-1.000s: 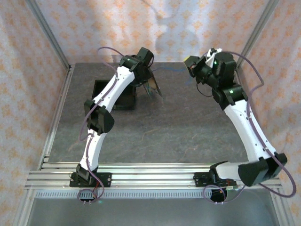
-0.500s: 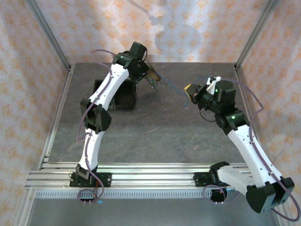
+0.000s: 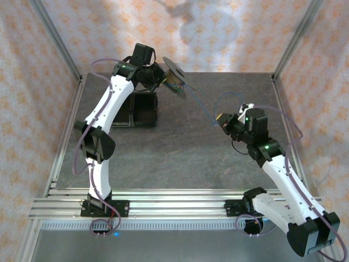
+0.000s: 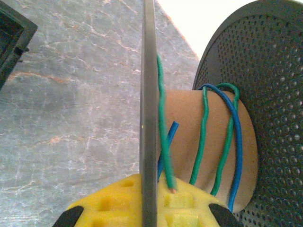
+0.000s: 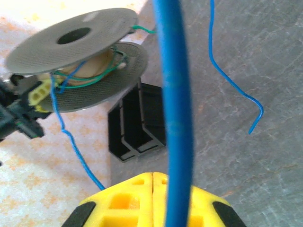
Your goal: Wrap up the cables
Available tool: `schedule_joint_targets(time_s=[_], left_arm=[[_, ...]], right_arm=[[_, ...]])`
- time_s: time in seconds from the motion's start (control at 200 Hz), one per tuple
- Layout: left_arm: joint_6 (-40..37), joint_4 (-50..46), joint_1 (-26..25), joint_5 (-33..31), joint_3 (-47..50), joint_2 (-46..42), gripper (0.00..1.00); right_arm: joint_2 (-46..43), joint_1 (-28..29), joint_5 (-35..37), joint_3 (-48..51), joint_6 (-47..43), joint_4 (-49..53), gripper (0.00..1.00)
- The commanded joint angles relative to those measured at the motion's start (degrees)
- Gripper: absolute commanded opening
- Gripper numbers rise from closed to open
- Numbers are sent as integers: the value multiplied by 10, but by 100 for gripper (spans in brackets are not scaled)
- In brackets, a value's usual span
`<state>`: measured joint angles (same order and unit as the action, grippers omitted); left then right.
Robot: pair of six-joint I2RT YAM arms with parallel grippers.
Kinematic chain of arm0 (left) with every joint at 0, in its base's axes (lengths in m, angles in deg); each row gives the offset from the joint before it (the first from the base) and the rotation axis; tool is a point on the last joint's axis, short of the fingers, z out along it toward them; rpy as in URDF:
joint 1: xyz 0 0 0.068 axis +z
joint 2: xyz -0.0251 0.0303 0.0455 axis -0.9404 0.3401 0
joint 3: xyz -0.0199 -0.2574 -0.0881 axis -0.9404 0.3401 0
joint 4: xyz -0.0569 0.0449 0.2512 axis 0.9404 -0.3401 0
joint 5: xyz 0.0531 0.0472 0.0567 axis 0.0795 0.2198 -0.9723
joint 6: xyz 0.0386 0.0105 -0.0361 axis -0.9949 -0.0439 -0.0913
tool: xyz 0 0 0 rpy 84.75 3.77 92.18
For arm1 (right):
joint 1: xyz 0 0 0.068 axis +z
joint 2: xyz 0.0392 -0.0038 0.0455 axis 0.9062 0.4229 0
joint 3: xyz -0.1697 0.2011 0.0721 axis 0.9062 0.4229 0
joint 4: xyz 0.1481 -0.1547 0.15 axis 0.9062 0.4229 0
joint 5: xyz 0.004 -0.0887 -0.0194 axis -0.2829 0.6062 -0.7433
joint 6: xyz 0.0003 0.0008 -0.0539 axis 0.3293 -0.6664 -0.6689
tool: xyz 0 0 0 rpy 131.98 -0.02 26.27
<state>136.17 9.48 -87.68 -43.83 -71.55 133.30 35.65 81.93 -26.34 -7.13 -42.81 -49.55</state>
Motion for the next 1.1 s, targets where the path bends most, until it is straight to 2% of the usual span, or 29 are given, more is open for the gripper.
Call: schedule_joint_targets(time_s=[0.0, 0.32, 0.646, 0.826, 1.096], left_arm=[[39, 180, 41, -1, 26, -60, 0], [18, 263, 40, 143, 132, -137, 0], [-64, 222, 40, 226, 197, -202, 0], [-90, 199, 40, 276, 191, -210, 0], [-188, 101, 30, 321, 166, -208, 0]], right_arm=[[13, -1, 26, 18, -31, 21, 0], [78, -11, 59, 13, -57, -33, 0], [172, -81, 26, -4, -76, -79, 0], [236, -104, 3, -21, -77, -114, 0], [309, -141, -28, -69, -76, -144, 0]])
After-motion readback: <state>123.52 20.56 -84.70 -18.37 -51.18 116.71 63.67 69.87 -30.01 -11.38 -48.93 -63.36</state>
